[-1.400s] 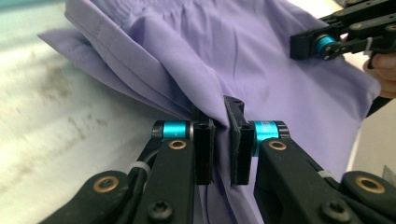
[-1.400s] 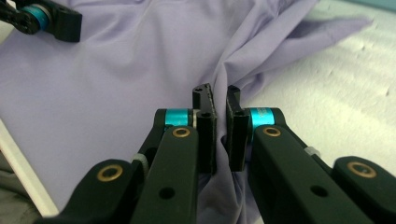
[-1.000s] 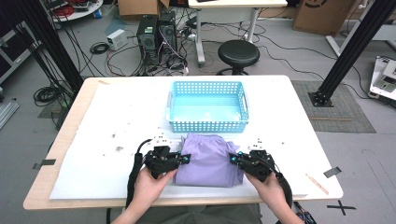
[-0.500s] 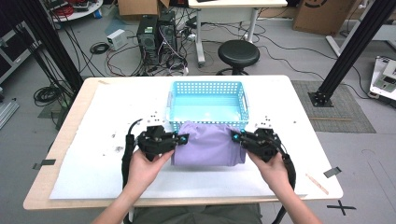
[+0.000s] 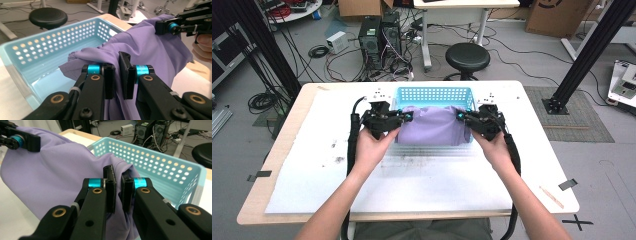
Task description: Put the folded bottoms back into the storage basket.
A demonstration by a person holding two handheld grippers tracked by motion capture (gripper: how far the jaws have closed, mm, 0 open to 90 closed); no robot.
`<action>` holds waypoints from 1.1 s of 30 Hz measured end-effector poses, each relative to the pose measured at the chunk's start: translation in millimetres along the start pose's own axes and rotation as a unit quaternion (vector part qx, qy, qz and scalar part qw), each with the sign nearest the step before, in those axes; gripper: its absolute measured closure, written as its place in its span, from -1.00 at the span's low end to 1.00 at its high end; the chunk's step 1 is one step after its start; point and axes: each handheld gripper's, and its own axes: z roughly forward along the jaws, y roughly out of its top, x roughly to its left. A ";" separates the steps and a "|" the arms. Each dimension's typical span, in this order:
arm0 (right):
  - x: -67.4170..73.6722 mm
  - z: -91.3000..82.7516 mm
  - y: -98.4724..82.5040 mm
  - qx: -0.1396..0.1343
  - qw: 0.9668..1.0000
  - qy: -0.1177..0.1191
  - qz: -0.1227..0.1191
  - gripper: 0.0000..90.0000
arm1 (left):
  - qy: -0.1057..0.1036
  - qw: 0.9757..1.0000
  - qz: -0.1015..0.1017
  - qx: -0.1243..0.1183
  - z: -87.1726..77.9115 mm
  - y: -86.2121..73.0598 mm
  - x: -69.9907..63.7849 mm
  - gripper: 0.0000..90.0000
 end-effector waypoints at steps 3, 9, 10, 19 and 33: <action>-11.3 13.9 7.6 0.003 1.000 -0.011 -0.006 0.93 | 0.017 1.000 0.017 0.004 12.2 6.9 8.0 0.85; -30.5 40.1 21.2 0.005 0.999 -0.030 -0.023 0.93 | 0.038 0.999 0.010 0.003 37.6 14.3 29.9 0.85; -33.4 44.6 23.4 0.004 0.999 -0.032 -0.025 0.93 | 0.042 0.999 0.011 0.003 41.5 14.9 33.8 0.85; -54.9 87.7 29.9 0.035 0.997 -0.067 -0.031 0.75 | 0.080 0.997 0.019 0.013 77.9 6.7 61.0 0.83; -71.9 59.6 17.5 0.035 0.993 -0.110 -0.012 0.13 | 0.120 0.991 0.038 0.032 62.0 -11.7 66.9 -0.14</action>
